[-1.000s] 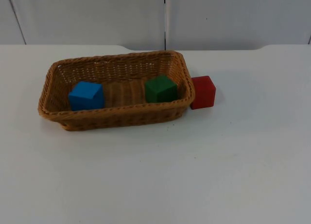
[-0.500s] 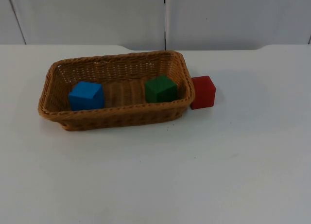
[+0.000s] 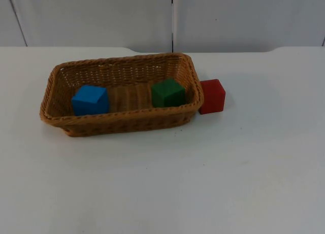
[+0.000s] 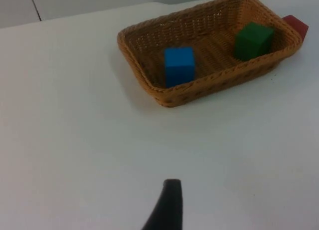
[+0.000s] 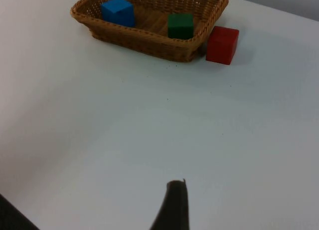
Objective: Pick up one cube with each hand and place exactly two cubes into the same basket, leaving the remaining cube outside.
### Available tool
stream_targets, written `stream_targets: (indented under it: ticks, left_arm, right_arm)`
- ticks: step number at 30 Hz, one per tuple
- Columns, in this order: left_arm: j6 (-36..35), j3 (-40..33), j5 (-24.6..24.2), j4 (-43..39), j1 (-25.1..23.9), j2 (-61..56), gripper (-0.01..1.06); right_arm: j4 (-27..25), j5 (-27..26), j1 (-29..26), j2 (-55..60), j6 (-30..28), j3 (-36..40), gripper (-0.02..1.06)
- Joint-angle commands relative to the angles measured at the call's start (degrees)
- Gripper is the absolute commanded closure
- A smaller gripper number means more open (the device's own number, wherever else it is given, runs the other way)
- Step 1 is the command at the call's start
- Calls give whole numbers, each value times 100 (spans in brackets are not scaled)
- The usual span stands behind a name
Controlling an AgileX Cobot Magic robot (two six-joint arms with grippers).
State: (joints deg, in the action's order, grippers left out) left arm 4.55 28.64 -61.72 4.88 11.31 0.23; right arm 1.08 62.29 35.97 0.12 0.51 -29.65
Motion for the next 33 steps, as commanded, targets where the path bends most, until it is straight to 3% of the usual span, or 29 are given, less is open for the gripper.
stream_targets:
  ticks: [1, 4, 8, 11, 12, 16, 33]
  left_arm:
    - [-103, -28, 12, -58, -10, -23, 27]
    - [-140, -28, 12, -111, -10, -23, 24]
    - [-140, -28, 12, -111, -10, -23, 11]
    - [-140, -28, 12, -119, -10, -23, 0]
    - [-140, -28, 12, -119, -10, -23, 0]
    - [-140, -28, 12, -119, -10, -23, 0]
    - [-140, -28, 12, -318, -10, -23, 0]
  right_arm:
    - [-24, -48, -1, -12, -15, 15, 34]
    - [-24, -48, -1, -12, -15, 15, 34]
    - [-24, -48, -1, -12, -14, 15, 33]
    - [-24, -48, -1, -12, -14, 15, 21]
    - [-24, -48, -1, -12, -14, 15, 12]
    - [-24, -48, -1, -12, -14, 15, -1]
    - [-24, -48, -1, -12, -14, 15, -1]
